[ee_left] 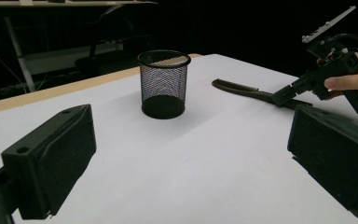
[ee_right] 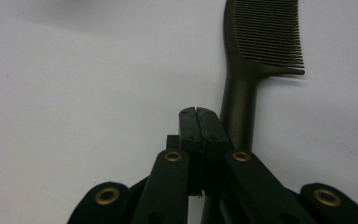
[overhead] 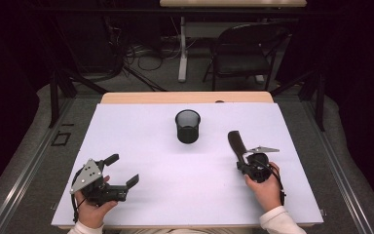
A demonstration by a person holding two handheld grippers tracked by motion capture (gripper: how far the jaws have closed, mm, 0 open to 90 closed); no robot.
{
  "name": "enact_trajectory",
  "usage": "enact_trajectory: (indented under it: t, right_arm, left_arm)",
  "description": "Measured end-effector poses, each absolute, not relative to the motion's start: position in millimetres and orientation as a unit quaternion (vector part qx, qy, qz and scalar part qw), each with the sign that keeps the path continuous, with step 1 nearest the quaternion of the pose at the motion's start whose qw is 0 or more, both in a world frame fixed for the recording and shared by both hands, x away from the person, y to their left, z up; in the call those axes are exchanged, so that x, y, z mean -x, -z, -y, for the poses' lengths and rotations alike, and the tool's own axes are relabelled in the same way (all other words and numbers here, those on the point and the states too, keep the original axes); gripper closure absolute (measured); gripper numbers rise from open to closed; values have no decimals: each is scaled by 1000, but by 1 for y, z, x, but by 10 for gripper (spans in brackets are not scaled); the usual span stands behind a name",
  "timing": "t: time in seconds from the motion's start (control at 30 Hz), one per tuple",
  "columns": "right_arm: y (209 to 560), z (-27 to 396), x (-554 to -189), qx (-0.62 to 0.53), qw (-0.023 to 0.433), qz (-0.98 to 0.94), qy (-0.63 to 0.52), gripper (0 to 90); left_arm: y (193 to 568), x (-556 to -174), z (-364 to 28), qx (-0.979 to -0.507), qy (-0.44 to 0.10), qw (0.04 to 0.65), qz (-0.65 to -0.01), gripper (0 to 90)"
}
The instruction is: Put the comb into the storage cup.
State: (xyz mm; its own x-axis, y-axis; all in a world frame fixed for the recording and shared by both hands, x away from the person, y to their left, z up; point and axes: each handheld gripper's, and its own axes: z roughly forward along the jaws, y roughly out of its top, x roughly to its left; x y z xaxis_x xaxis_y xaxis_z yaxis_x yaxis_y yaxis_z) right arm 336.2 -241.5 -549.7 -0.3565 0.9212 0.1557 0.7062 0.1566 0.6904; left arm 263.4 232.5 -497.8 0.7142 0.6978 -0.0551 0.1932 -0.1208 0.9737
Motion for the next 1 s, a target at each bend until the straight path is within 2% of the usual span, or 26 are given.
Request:
enact_trajectory:
  t: [1.0]
  right_arm:
    - [549, 248, -338, -556, 152, -738, -350, 900]
  left_arm:
    - [498, -264, -232, -718, -214, 585, -311, 10]
